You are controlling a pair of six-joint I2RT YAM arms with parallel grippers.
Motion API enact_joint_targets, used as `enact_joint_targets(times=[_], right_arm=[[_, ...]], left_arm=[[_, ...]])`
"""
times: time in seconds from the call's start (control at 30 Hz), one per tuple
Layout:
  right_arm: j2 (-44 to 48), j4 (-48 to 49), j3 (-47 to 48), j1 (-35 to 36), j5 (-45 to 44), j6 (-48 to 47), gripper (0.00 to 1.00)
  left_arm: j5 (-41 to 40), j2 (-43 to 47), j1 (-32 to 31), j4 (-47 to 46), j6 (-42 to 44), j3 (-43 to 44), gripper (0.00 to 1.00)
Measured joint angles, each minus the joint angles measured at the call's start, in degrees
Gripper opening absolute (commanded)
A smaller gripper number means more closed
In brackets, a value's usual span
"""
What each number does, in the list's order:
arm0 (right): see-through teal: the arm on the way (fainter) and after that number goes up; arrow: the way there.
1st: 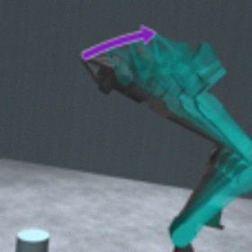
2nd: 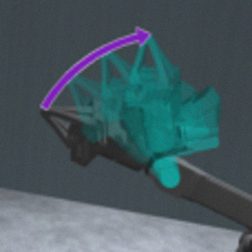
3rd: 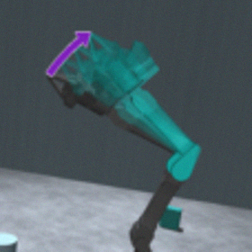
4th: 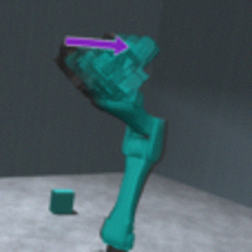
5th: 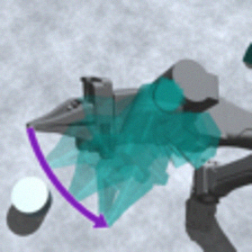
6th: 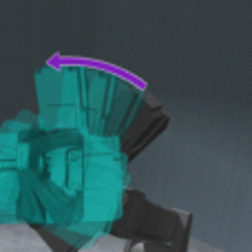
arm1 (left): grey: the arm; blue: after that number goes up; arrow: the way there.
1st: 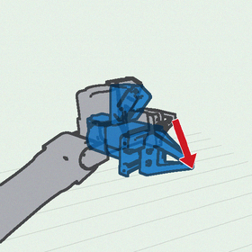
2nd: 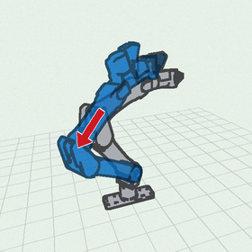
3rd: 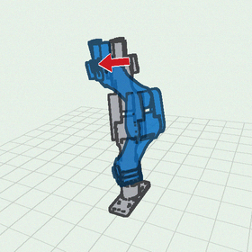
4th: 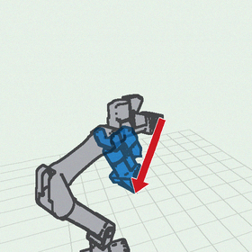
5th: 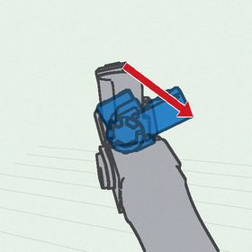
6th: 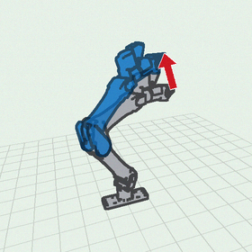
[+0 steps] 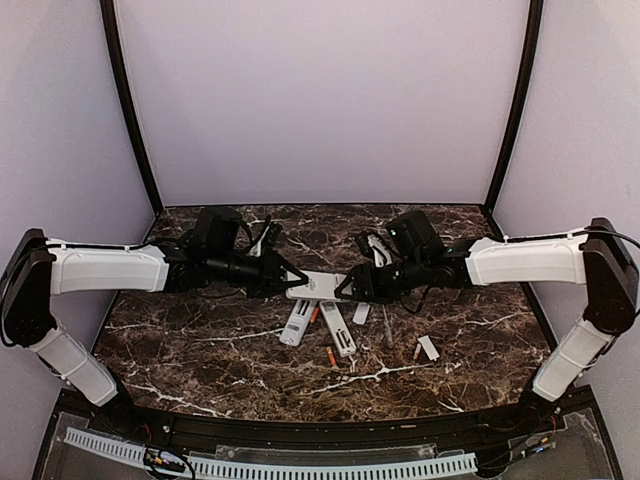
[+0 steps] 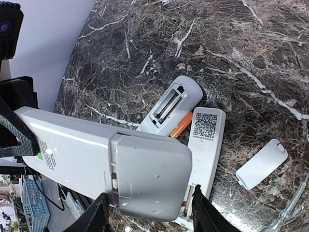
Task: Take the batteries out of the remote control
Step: Remove the battery cover from the remote control.
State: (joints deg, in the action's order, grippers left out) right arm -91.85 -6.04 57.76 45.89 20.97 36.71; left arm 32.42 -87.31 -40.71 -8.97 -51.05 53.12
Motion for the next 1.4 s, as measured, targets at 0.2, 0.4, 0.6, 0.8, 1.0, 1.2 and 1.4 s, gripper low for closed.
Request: enact_joint_targets(times=[0.2, 0.4, 0.6, 0.8, 1.0, 1.2, 1.4], right_arm=[[-0.81, -0.02, 0.46, 0.04, -0.02, 0.02, 0.50], [-0.83, -0.20, 0.57, 0.15, -0.28, 0.26, 0.45], [-1.25, -0.85, 0.79, 0.17, -1.16, 0.74, 0.43], [-1.49, -0.85, 0.92, 0.20, -1.31, 1.18, 0.38], [-1.49, -0.92, 0.94, 0.22, -1.79, 1.84, 0.34], [-1.46, -0.81, 0.83, 0.17, -2.34, 2.38, 0.32], [-1.25, 0.09, 0.00, -0.22, -2.01, 2.58, 0.31]], left_arm=[[-0.13, -0.11, 0.11, 0.09, -0.11, -0.07, 0.00], [-0.17, -0.11, 0.11, 0.11, -0.13, -0.07, 0.00], [-0.37, -0.11, 0.11, 0.15, -0.13, -0.09, 0.00], [-0.57, -0.11, 0.11, 0.48, -0.13, -0.09, 0.00], [-0.59, -0.11, 0.11, 0.46, -0.13, -0.44, 0.00], [-0.87, -0.11, 0.11, 0.31, -0.13, -0.48, 0.00], [-1.40, -0.11, 0.11, -0.07, -0.15, -0.68, 0.00]])
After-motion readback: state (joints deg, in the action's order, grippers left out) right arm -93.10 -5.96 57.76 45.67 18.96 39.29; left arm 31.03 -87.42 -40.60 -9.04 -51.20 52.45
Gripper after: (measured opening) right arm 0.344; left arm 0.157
